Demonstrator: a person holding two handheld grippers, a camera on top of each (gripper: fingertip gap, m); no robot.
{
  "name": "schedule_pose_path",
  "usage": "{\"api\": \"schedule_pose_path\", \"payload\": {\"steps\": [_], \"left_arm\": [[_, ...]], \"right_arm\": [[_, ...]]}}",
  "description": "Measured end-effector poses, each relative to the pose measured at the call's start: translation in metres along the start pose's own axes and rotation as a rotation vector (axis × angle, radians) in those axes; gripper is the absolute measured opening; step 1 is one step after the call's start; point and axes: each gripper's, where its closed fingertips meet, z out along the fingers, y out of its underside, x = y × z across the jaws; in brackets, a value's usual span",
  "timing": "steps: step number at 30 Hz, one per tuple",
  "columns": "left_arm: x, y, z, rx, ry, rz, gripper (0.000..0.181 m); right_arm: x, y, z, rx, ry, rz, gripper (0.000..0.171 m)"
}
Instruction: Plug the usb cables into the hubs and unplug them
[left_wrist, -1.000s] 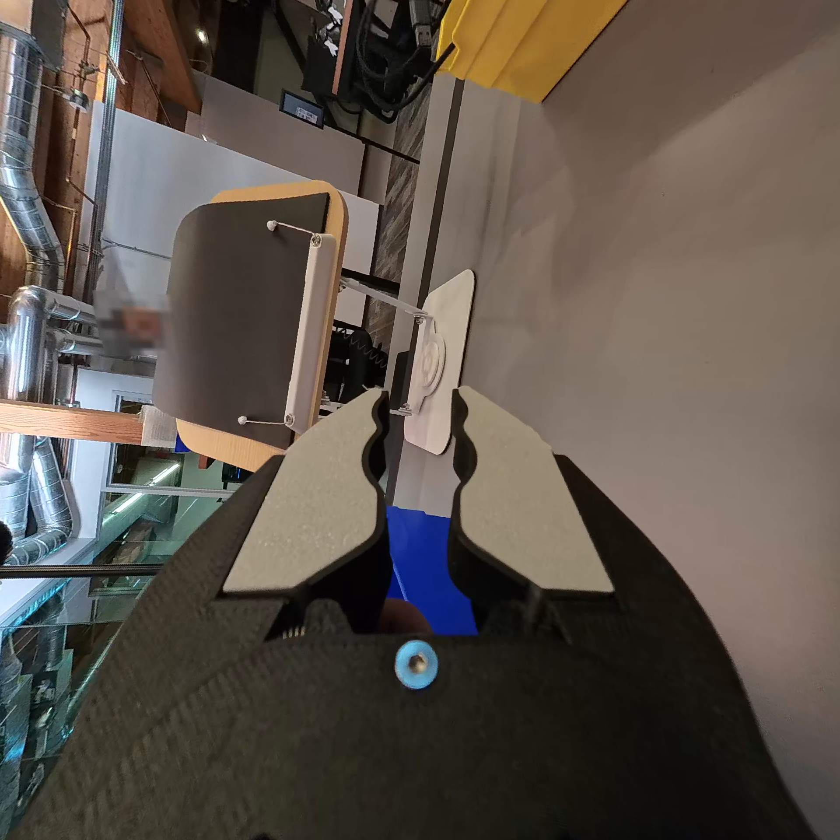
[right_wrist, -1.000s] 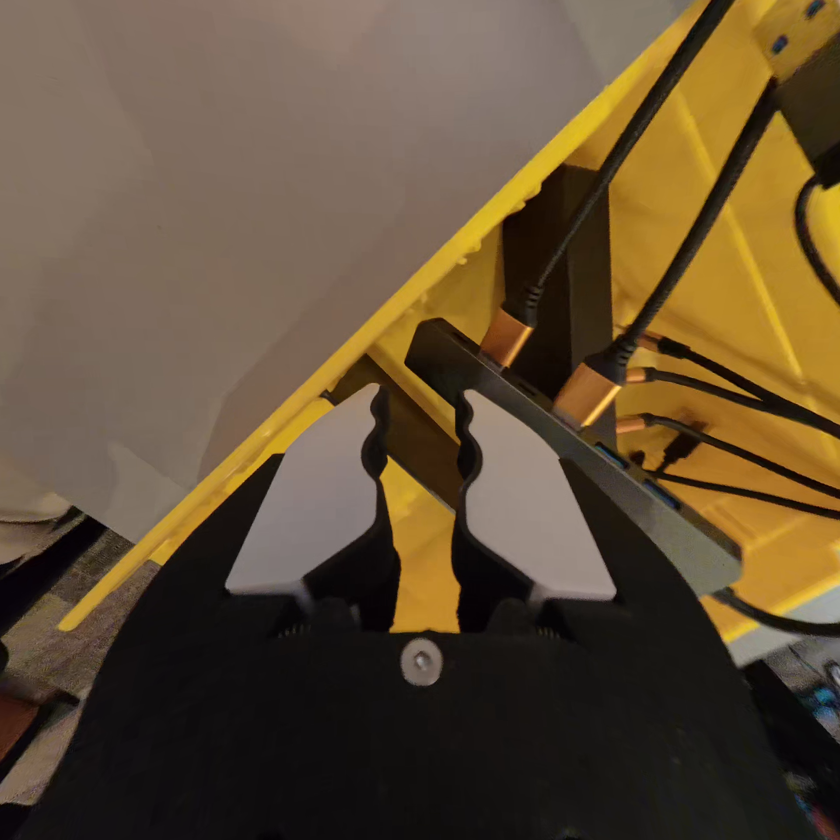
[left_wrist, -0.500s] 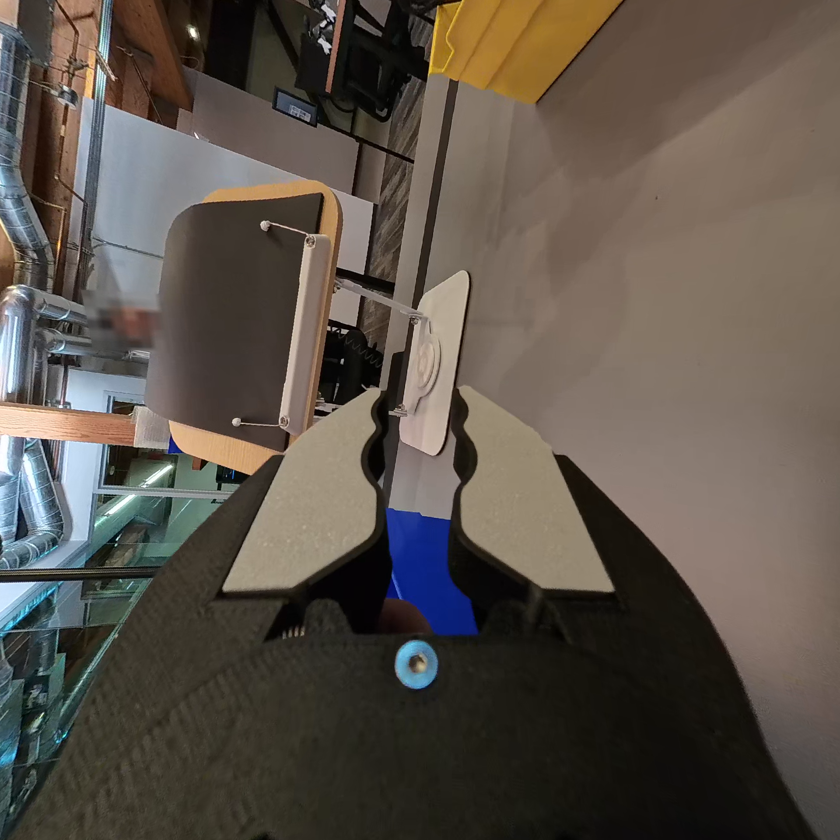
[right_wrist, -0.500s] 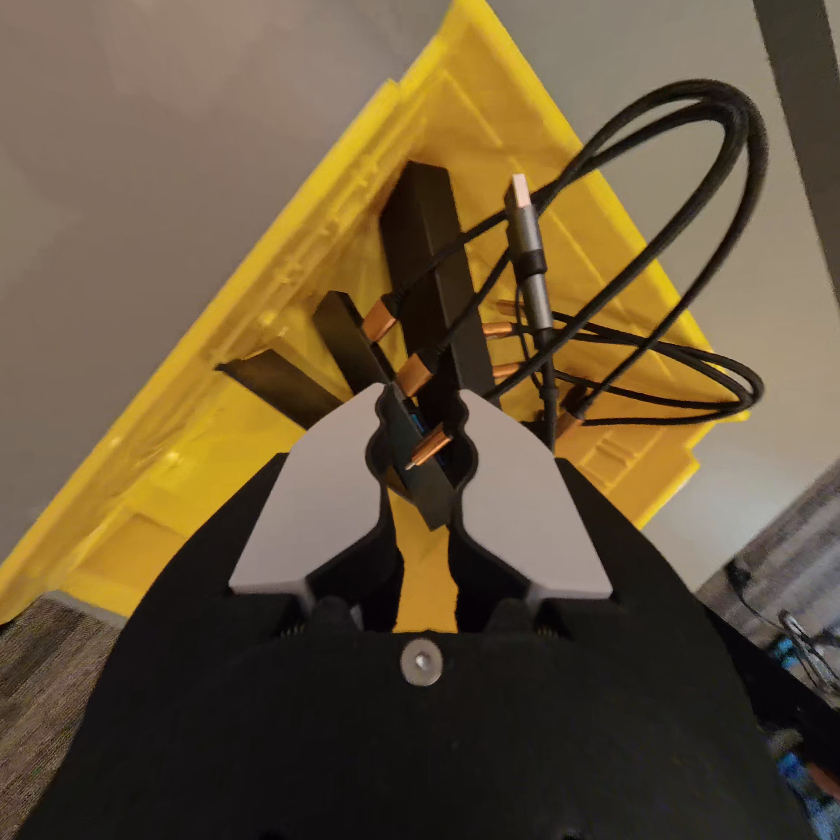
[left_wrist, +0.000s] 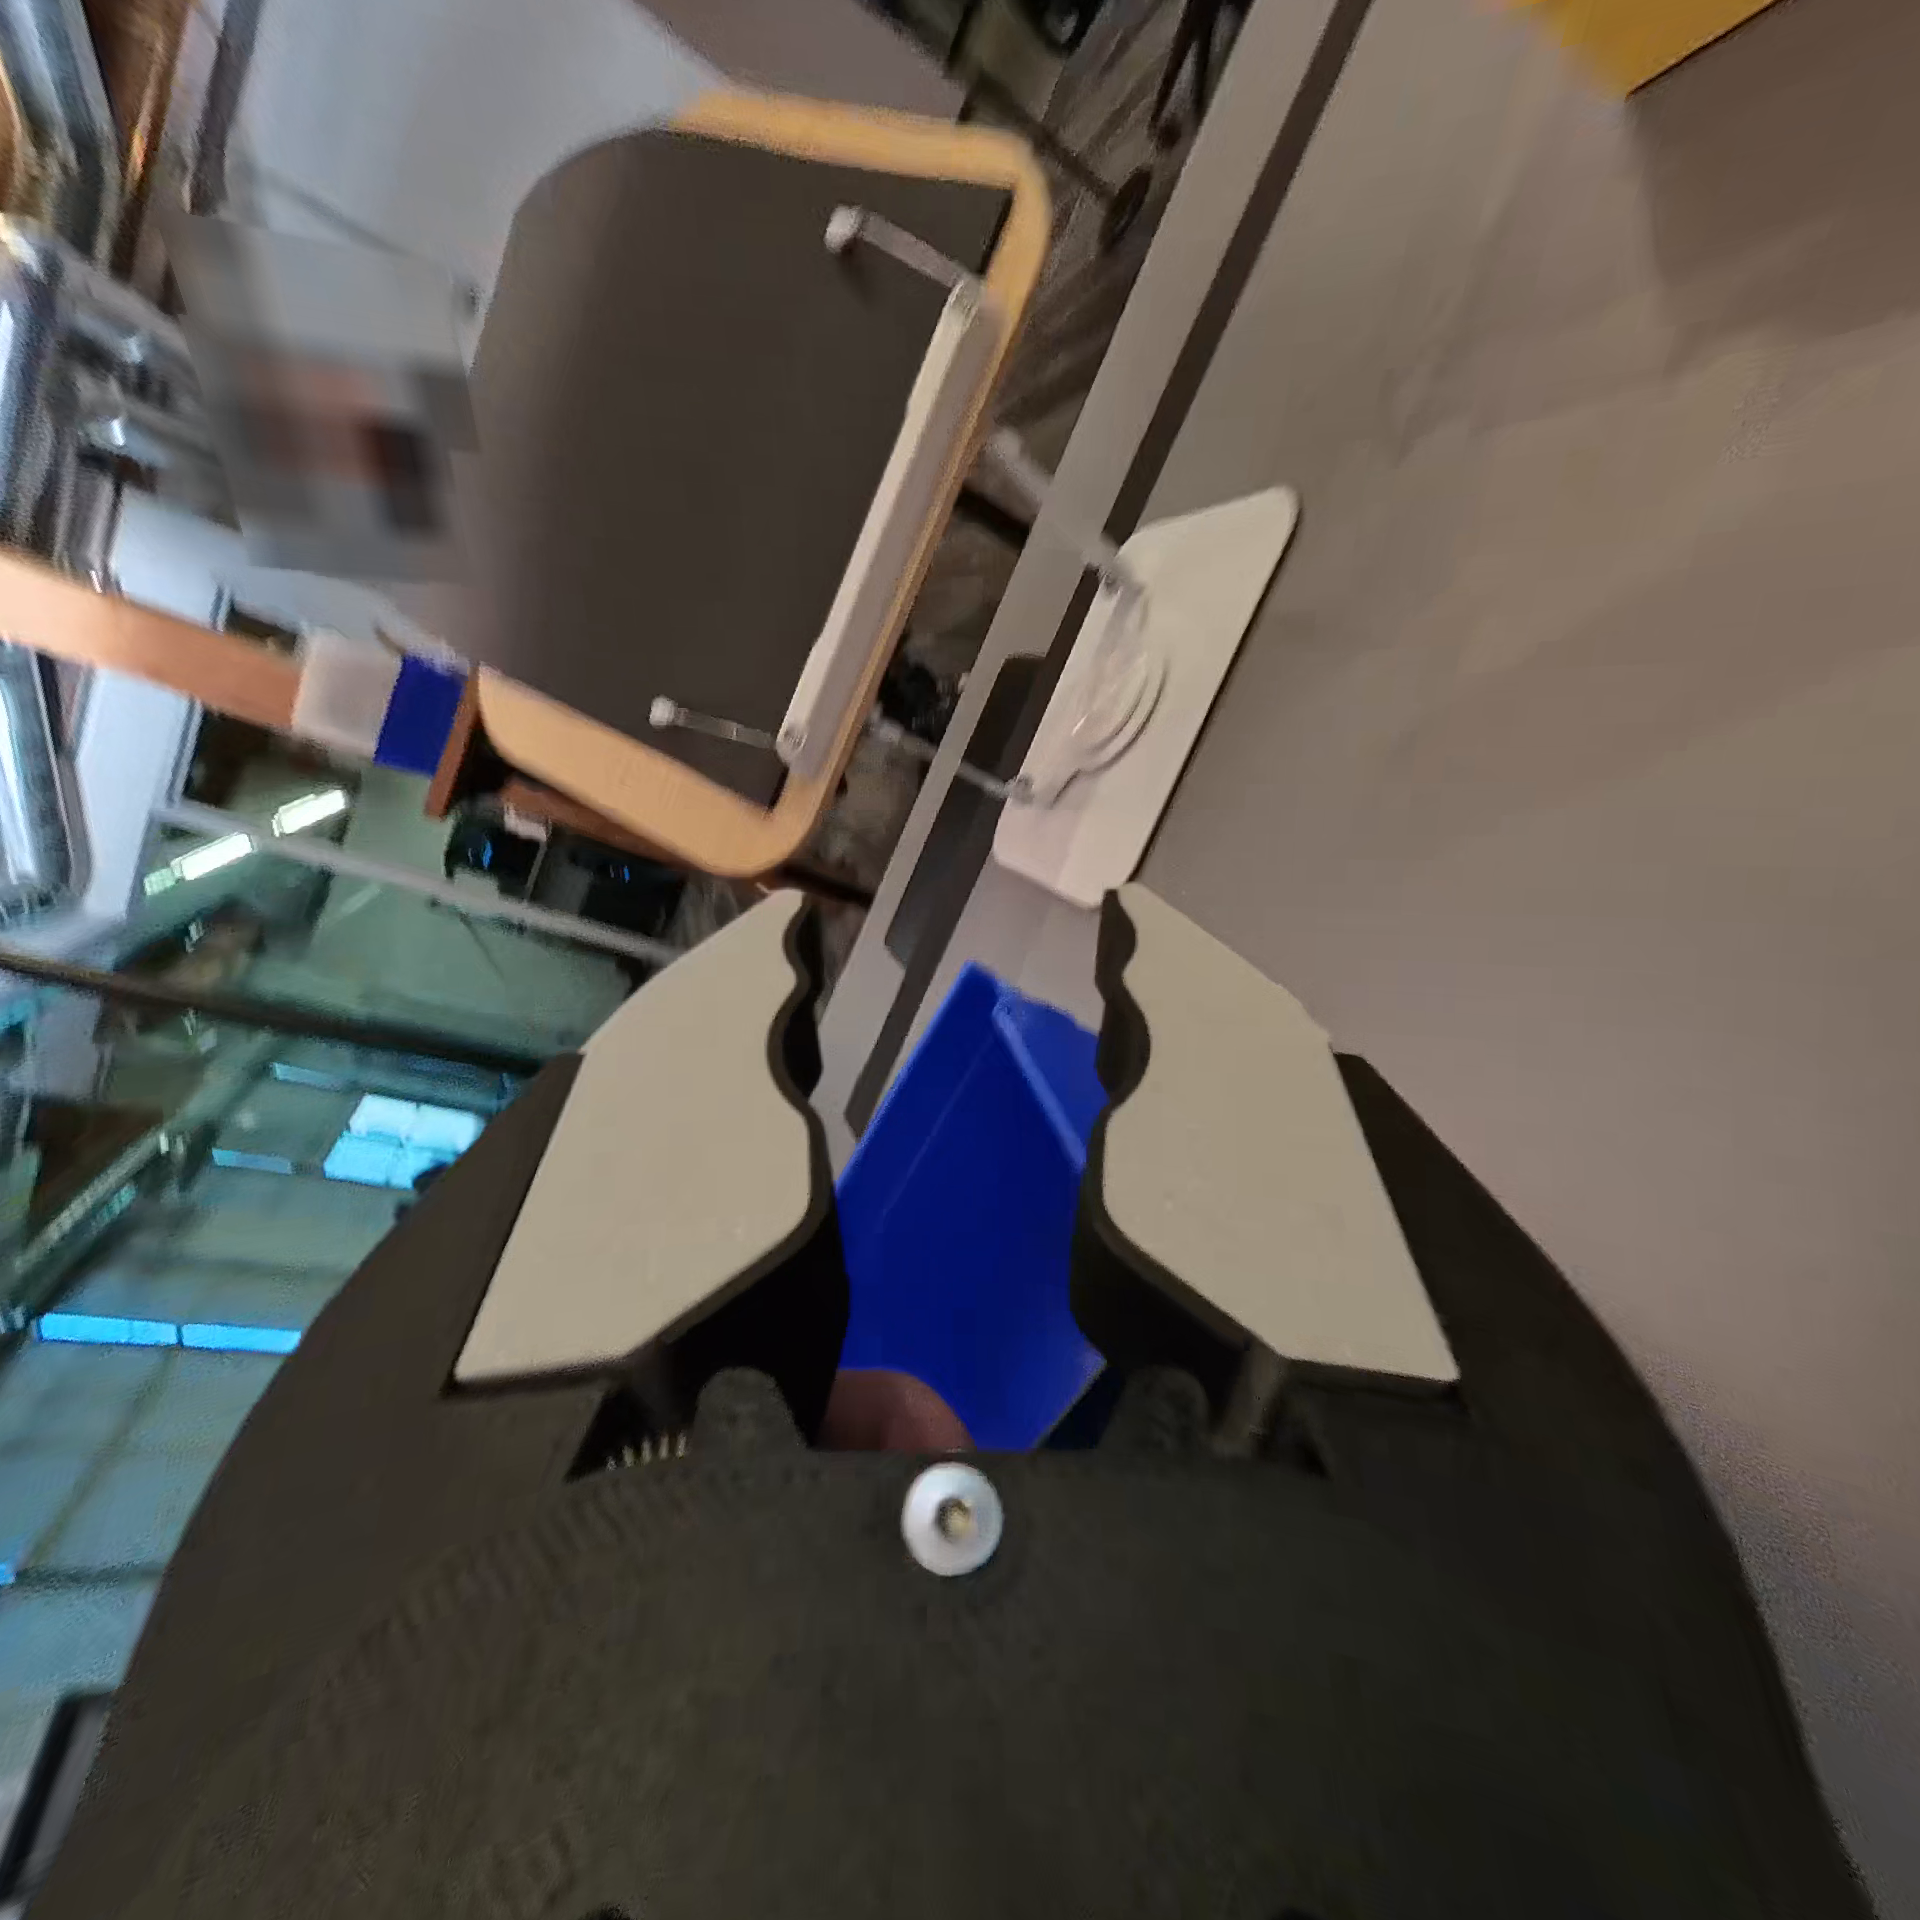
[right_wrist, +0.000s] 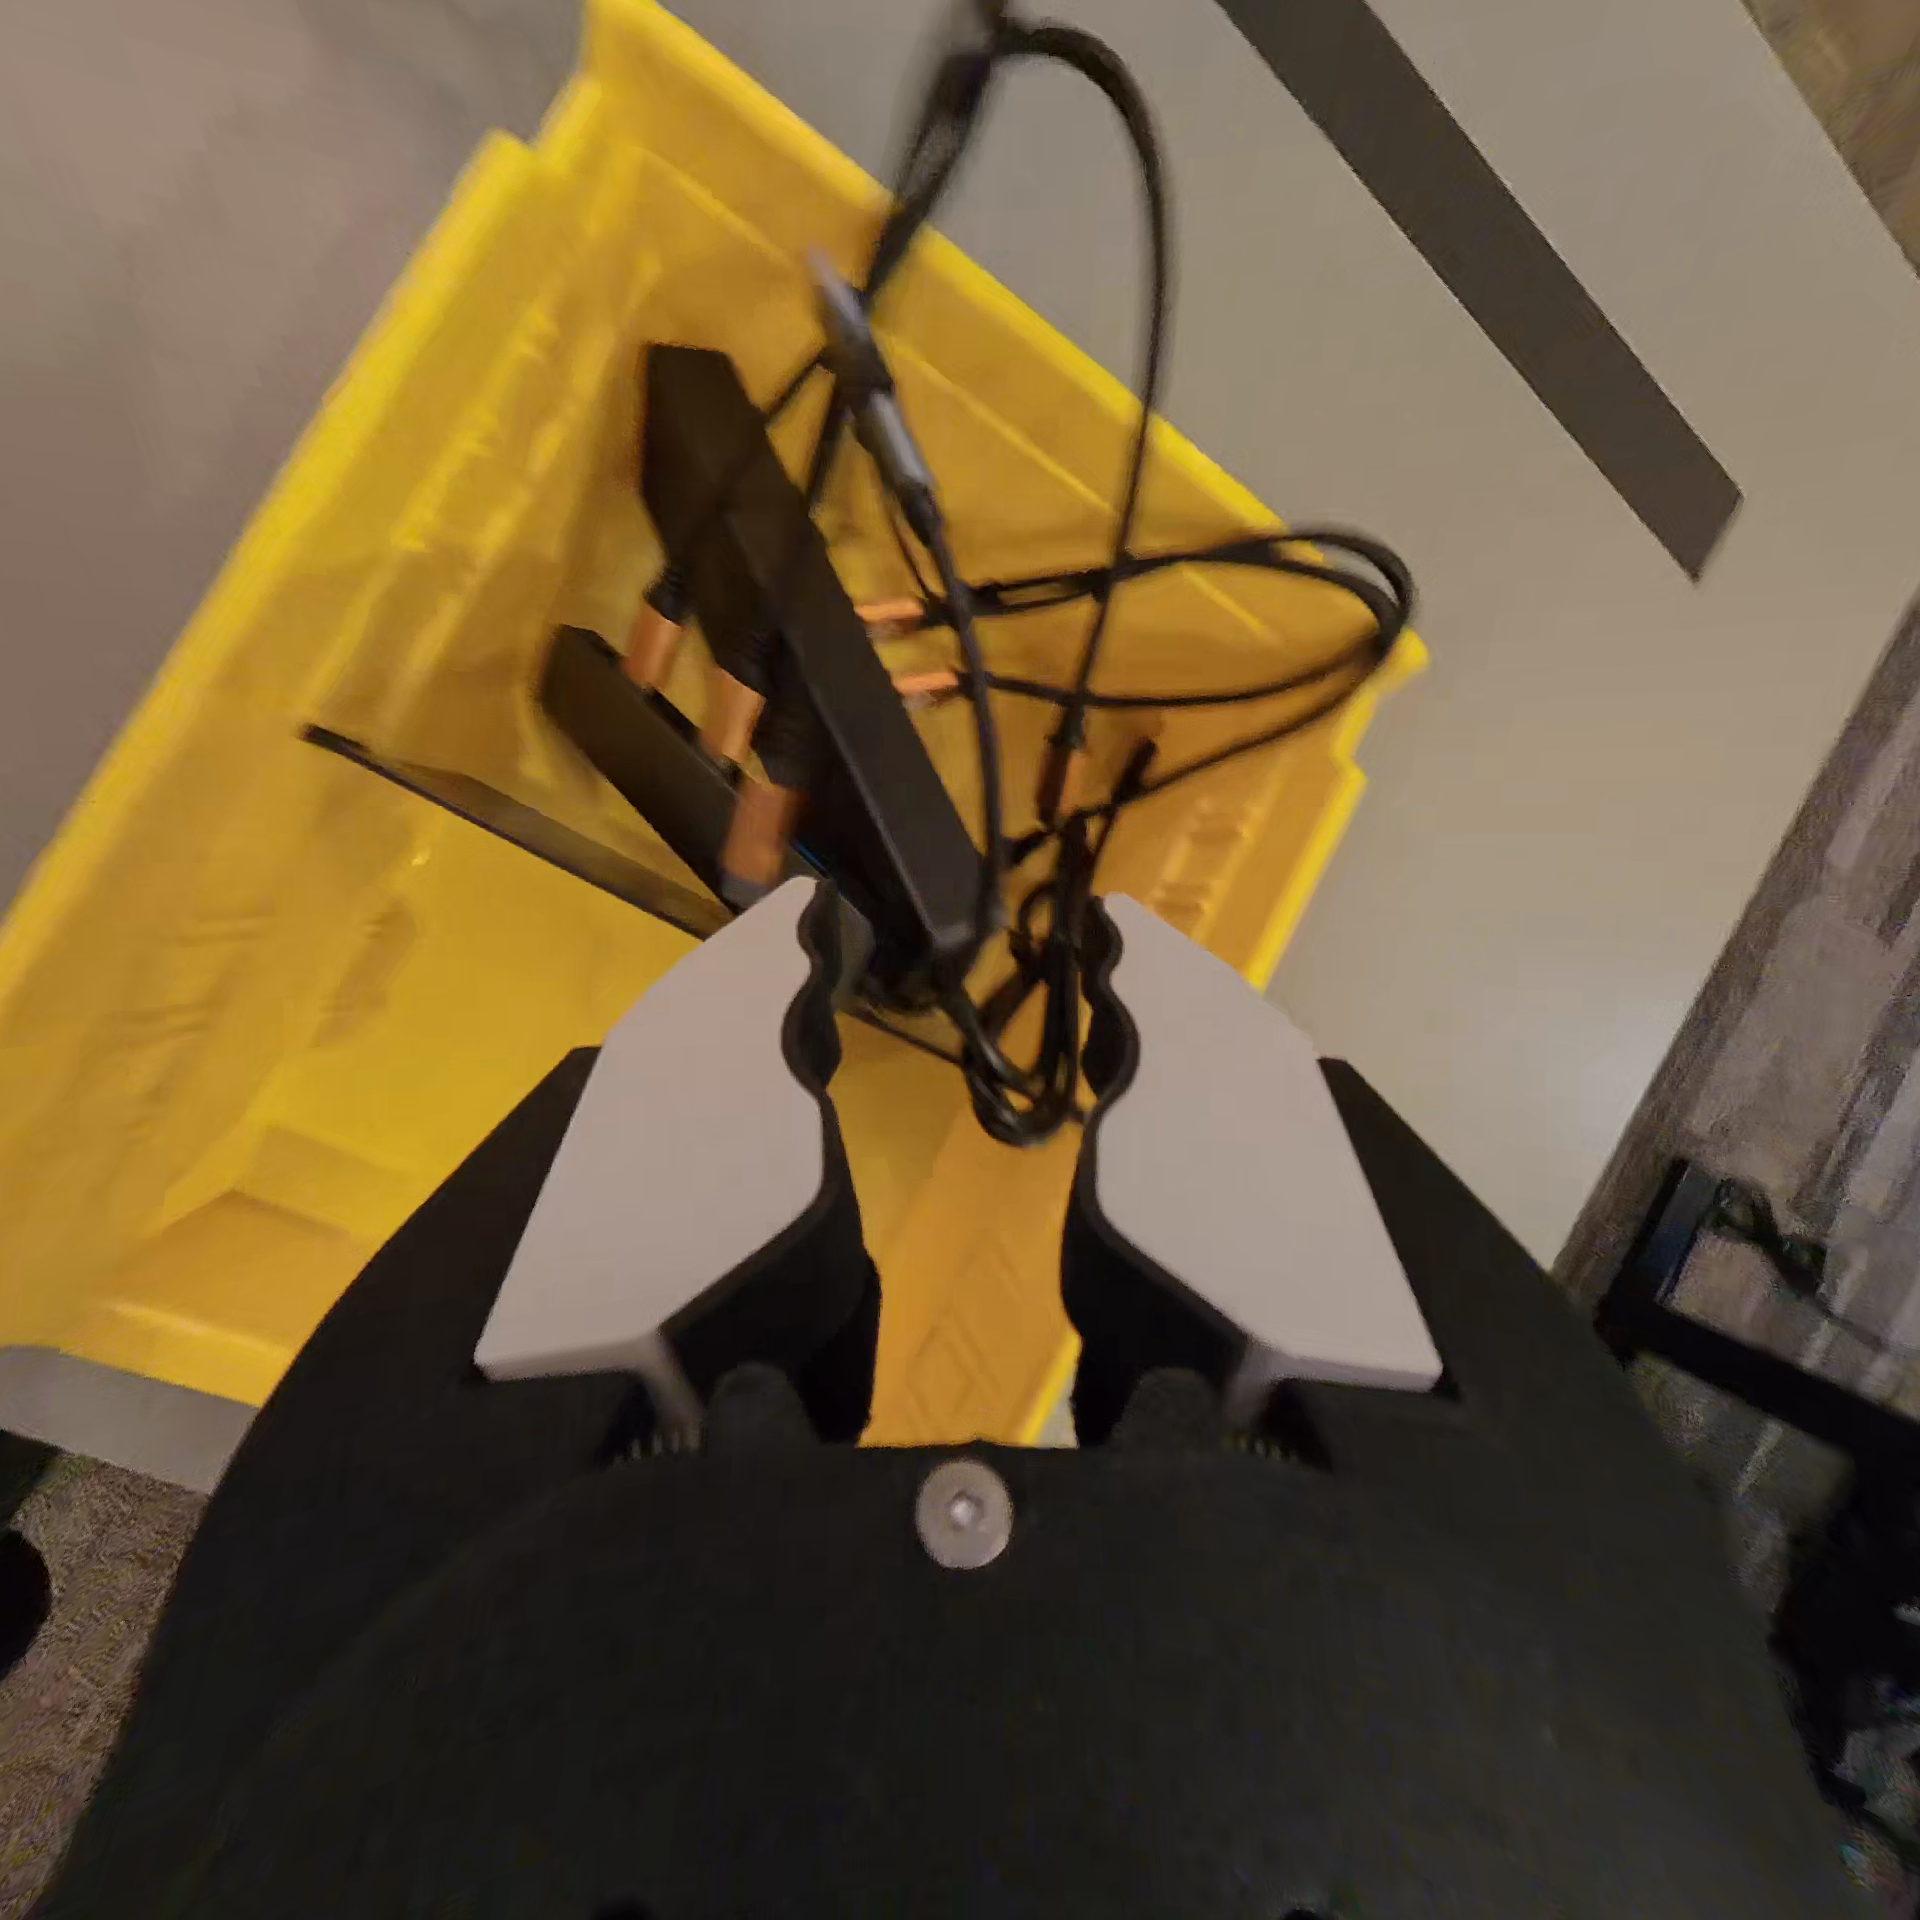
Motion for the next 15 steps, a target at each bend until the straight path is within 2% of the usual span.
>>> {"api": "schedule_pose_path", "payload": {"steps": [3, 7, 11, 15], "left_arm": [[-0.034, 0.045, -0.010, -0.144, -0.044, -0.084, 0.060], [-0.064, 0.131, -0.028, -0.405, -0.052, -0.216, 0.075], [-0.062, 0.218, -0.048, -0.648, 0.032, -0.371, 0.087], [-0.044, 0.274, -0.064, -0.768, 0.123, -0.531, 0.095]], "right_arm": [[0.024, 0.031, -0.003, -0.014, 0.010, 0.107, 0.052], [0.036, 0.070, 0.002, -0.073, 0.004, 0.164, 0.056], [0.035, 0.093, 0.014, -0.113, -0.039, 0.196, 0.054], [0.025, 0.105, 0.025, -0.146, -0.119, 0.207, 0.045]]}}
